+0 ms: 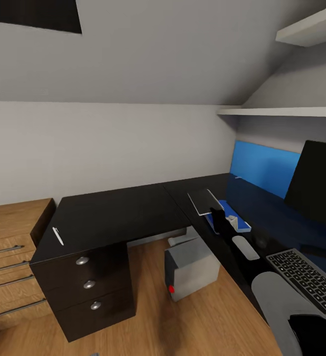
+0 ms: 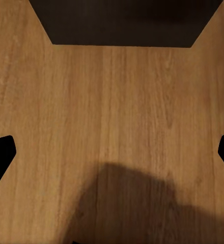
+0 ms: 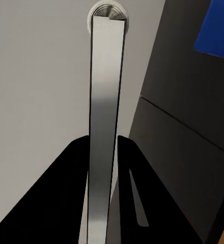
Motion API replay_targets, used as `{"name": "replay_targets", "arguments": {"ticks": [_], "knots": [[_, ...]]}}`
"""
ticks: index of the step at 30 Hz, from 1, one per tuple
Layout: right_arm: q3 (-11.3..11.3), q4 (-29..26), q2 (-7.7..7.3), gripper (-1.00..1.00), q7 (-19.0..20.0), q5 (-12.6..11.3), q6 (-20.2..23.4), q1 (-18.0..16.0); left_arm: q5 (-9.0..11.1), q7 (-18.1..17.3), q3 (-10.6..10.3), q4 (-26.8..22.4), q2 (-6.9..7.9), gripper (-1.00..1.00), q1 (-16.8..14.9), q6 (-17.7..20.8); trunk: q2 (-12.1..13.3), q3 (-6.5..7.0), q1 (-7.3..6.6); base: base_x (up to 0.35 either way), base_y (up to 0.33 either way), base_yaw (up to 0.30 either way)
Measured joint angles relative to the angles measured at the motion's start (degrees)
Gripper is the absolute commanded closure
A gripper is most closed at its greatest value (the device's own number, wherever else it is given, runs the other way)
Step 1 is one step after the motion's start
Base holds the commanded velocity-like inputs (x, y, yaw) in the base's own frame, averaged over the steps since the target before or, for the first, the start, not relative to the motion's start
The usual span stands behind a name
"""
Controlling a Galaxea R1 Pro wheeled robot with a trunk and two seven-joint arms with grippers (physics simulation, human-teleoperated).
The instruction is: In the bedroom, organize the workspace by keeping the computer under the desk, ensuring the monitor is on the desk, placing the keyboard on the desk next to the monitor, placing the mouse on the desk next to the keyboard, moving the folder from the swivel chair onto the desk next to the mouse, stacking the notebook on top of the folder with the pen on top of the notebook, and positioning the swivel chair next to the desk.
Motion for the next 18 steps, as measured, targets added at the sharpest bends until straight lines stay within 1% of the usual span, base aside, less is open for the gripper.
{"name": "replay_targets", "arguments": {"ticks": [9,15,18], "knots": [[0.0,0.1,0.04,1.00,0.0,0.0,-0.1,0.0,0.1,0.0,0.1,0.0,0.08,-1.00,0.0,0.0,0.0,0.00,0.00,0.000,-0.015,0.000],[0.0,0.1,0.01,1.00,0.0,0.0,-0.2,0.0,0.1,0.0,0.1,0.0,0.17,-1.00,0.0,-0.1,0.0,0.00,0.00,0.000,-0.203,0.000],[0.0,0.0,-0.03,1.00,0.0,0.1,-0.1,0.0,0.1,0.0,0.1,0.0,0.14,-1.00,0.0,-0.1,0.0,0.00,0.00,0.000,-0.098,0.000]]}}
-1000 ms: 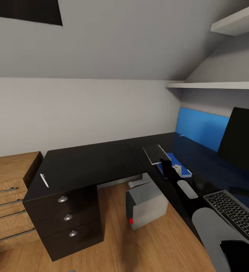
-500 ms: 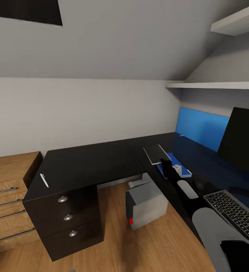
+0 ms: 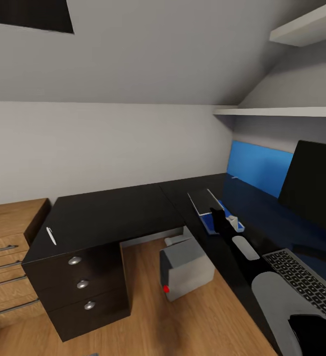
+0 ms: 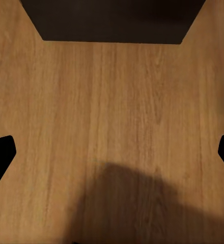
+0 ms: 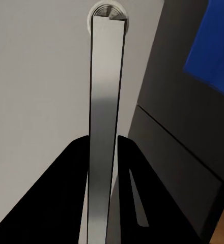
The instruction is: In the bedroom, organize the workspace by keeping the computer under the desk, ensuring the monitor is on the desk, placing the keyboard on the desk next to the monitor, placing the mouse on the desk next to the keyboard, moving the folder from the swivel chair onto the desk next to the mouse, stacking the notebook on top of the folder with the pen on top of the notebook, and positioning the swivel chair next to the desk.
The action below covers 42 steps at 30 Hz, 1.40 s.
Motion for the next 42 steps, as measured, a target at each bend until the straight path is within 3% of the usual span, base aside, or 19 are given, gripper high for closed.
{"name": "replay_targets", "arguments": {"ticks": [10,14,17,29,35,42], "knots": [[-0.3,0.2,0.02,1.00,-0.2,0.0,-0.2,0.0,0.0,0.1,0.0,0.0,-0.05,-1.00,0.0,0.0,0.0,0.00,0.00,0.000,-0.048,0.000],[-3.5,0.2,-0.04,1.00,-3.0,0.0,-0.4,0.0,0.0,0.2,0.1,0.1,0.03,-1.00,0.0,0.0,0.0,0.00,0.00,0.000,-0.142,0.000],[-3.9,0.2,-0.04,1.00,-4.4,-0.1,-0.4,0.0,0.0,0.2,0.1,0.1,0.03,-1.00,0.0,0.0,0.0,0.00,0.00,0.000,-0.034,0.000],[-4.2,0.4,-0.04,1.00,-5.3,0.0,-0.6,0.0,0.0,0.2,0.1,0.1,0.04,-1.00,0.0,0.0,0.0,0.00,0.00,0.000,-0.004,0.000],[-4.2,0.5,0.03,1.00,-9.6,0.0,-0.6,0.0,0.0,0.2,0.1,0.1,0.04,-1.00,0.0,0.0,0.0,0.00,0.00,0.000,0.000,0.000],[-4.2,0.5,0.05,1.00,-10.5,0.0,-0.6,0.0,0.0,0.2,0.2,0.1,0.04,-1.00,0.0,0.0,0.0,0.00,0.00,0.000,0.000,0.000]]}}
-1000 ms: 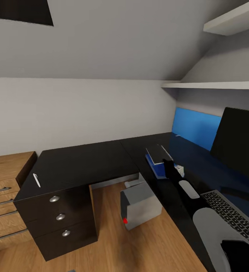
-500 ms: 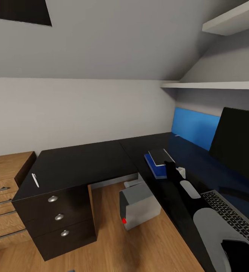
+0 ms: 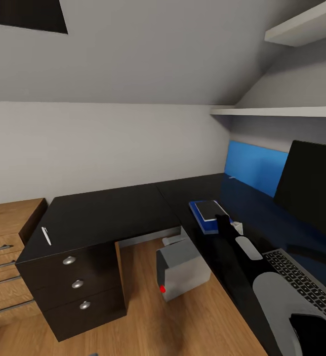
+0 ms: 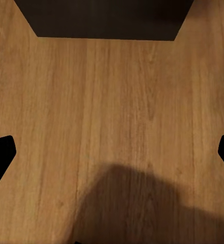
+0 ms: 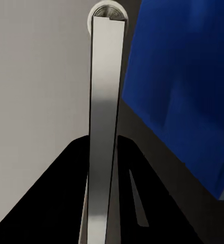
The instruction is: In the bedroom, organize the workspace by keeping the computer under the desk, ensuring the monitor is on the desk, placing the keyboard on the desk next to the monitor, placing the mouse on the desk next to the keyboard, moving the folder from the swivel chair onto the desk next to the mouse, stacking the notebook on top of the folder with the pen on top of the notebook, and positioning the swivel chair next to the desk.
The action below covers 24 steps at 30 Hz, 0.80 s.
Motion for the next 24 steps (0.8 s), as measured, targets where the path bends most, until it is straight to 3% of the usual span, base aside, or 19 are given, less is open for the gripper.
{"name": "replay_targets", "arguments": {"ticks": [24], "knots": [[0.0,0.0,0.05,1.00,-2.4,0.0,-0.4,0.0,-0.1,0.0,-0.1,0.0,-0.09,-1.00,0.0,-1.7,0.0,0.00,0.00,0.074,-0.015,0.000]]}}
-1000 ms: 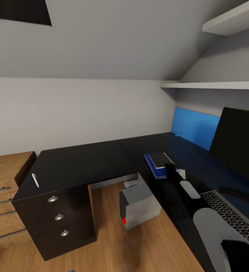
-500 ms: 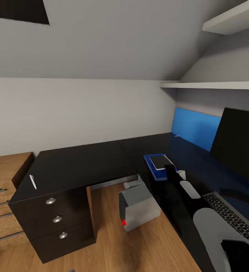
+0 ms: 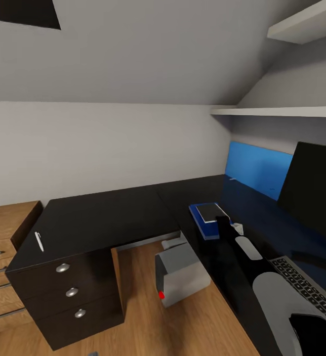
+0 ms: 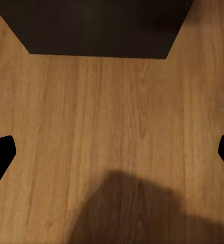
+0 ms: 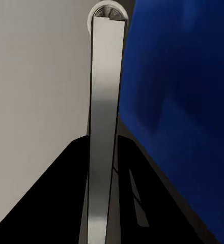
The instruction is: In the bedroom, organize the workspace by keeping the computer under the desk, ensuring the monitor is on the desk, placing the keyboard on the desk next to the monitor, placing the mouse on the desk next to the keyboard, moving the folder from the swivel chair onto the desk next to the mouse, stacking the notebook on top of the folder with the pen on top of the notebook, and positioning the swivel chair next to the desk.
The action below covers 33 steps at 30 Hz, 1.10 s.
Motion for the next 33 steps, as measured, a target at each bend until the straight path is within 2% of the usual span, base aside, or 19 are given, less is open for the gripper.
{"name": "replay_targets", "arguments": {"ticks": [20,29,33], "knots": [[0.1,0.0,0.04,1.00,0.0,0.0,-0.2,0.0,0.0,-0.1,0.2,1.6,0.07,-1.00,0.0,-0.1,0.0,0.00,0.00,0.051,0.000,0.000],[0.2,1.2,0.04,1.00,-0.1,0.1,-0.2,0.0,0.2,-0.1,0.2,0.2,0.01,-1.00,0.0,-0.2,0.0,0.00,0.00,0.000,0.000,0.000],[0.1,1.2,0.04,1.00,-0.1,0.1,-0.2,0.0,0.2,0.0,0.2,-0.6,0.01,-1.00,0.0,-0.2,-1.6,-0.71,0.88,0.000,0.000,0.000]]}}
